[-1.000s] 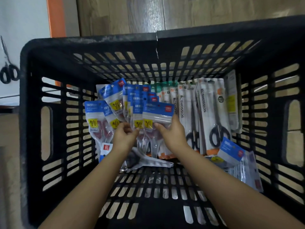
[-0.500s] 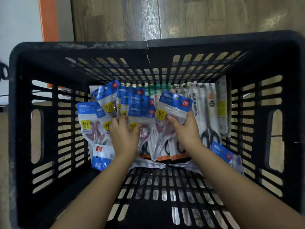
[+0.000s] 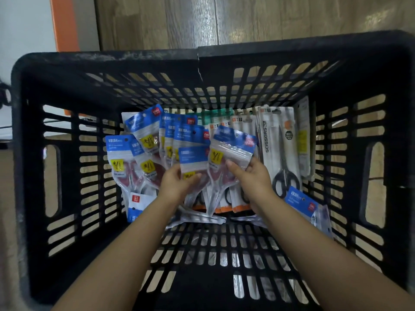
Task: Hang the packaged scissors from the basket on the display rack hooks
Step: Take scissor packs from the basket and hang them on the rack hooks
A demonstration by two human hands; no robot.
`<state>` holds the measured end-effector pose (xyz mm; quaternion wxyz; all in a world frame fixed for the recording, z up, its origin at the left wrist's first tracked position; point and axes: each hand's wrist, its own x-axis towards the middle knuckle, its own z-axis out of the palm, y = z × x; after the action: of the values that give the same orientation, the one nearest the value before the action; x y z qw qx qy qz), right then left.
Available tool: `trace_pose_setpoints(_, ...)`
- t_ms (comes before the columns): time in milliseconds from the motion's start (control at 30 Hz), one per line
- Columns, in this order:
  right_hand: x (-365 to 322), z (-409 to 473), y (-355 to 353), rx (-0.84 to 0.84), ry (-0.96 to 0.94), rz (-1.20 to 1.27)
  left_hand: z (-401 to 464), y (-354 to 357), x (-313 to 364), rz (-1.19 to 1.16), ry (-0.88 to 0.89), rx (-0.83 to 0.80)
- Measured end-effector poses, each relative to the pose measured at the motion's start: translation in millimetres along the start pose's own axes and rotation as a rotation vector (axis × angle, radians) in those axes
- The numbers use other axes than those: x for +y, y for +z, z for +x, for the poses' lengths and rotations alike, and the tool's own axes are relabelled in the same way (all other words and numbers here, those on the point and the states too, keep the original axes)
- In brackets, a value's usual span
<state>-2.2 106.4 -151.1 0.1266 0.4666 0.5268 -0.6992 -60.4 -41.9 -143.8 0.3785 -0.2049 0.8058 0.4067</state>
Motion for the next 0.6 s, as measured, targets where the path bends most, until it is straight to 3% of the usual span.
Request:
trace_pose_setpoints(300, -47, -52, 4, 0.037, -0.006, 0.008, -46, -31, 46, -0.184, 0.094, 0.168)
trace_pose_setpoints(600, -220, -186, 40, -0.138, -0.233, -0.028, -180, -144, 166, -0.343, 0.277, 0.289)
